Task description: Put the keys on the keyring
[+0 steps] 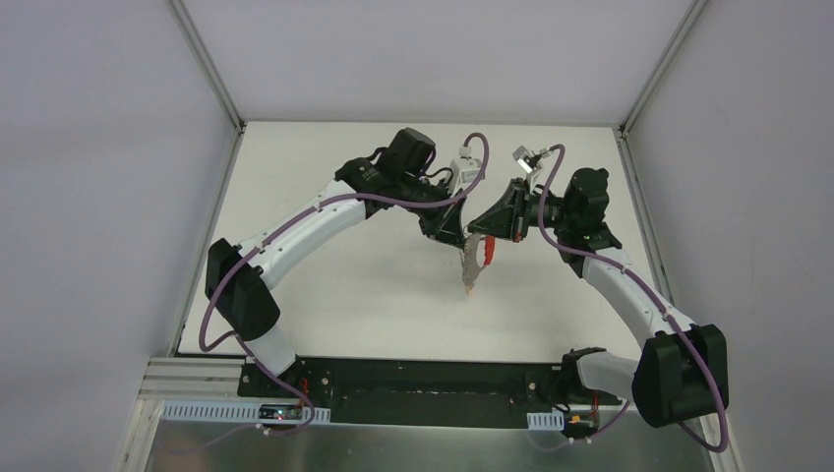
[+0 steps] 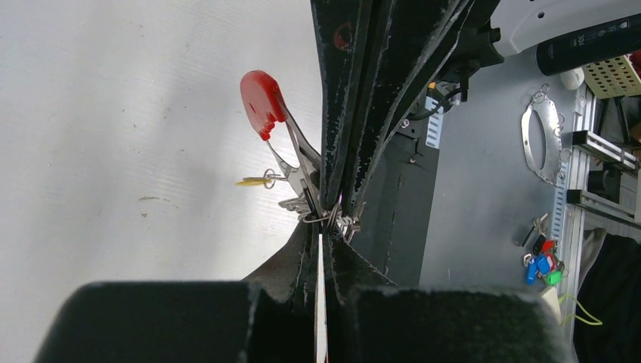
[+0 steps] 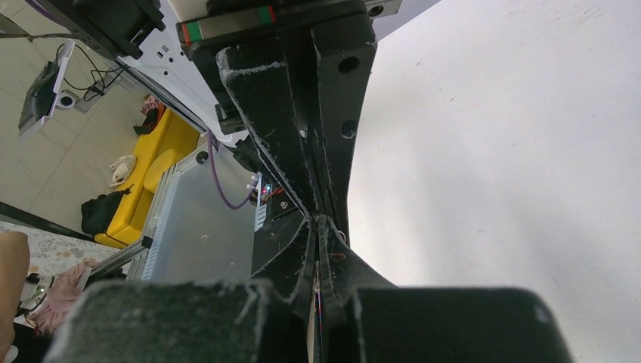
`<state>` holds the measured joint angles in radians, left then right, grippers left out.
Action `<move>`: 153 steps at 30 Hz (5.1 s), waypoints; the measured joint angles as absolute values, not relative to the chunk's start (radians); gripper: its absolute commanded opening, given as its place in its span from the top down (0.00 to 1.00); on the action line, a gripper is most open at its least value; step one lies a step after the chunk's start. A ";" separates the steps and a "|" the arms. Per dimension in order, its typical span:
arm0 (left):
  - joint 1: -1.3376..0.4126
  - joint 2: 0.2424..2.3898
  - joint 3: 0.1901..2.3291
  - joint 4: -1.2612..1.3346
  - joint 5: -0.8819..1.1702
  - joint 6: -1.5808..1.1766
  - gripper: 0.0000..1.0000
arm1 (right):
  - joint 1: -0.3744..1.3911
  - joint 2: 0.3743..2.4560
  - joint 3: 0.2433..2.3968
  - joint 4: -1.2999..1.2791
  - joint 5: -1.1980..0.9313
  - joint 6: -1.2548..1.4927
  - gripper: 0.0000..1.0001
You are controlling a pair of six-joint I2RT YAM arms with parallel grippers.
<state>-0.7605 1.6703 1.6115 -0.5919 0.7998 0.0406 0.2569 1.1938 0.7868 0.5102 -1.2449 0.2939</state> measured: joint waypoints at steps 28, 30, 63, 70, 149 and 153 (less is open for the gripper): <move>-0.732 1.616 1.651 -0.609 0.788 0.062 0.74 | 0.257 1.194 0.787 0.512 -1.281 0.264 1.00; -0.732 1.619 1.655 -0.608 0.796 0.056 0.75 | 0.257 1.194 0.787 0.512 -1.281 0.263 1.00; -0.732 1.670 1.682 -0.581 0.855 0.009 1.00 | 0.257 1.194 0.774 0.512 -1.280 0.260 1.00; -0.732 1.670 1.689 -0.592 0.844 0.013 1.00 | 0.257 1.192 0.773 0.508 -1.272 0.240 0.99; -0.732 1.744 1.831 -0.825 0.776 0.117 1.00 | 0.269 1.162 0.775 0.332 -1.217 0.046 0.75; -0.733 1.750 1.831 -0.829 0.776 0.118 1.00 | 0.273 1.162 0.775 0.332 -1.217 0.044 0.74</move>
<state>-0.7330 1.7500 1.8305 -0.8291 0.7765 0.1177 0.2733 1.1622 0.7753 0.3321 -1.2175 0.0441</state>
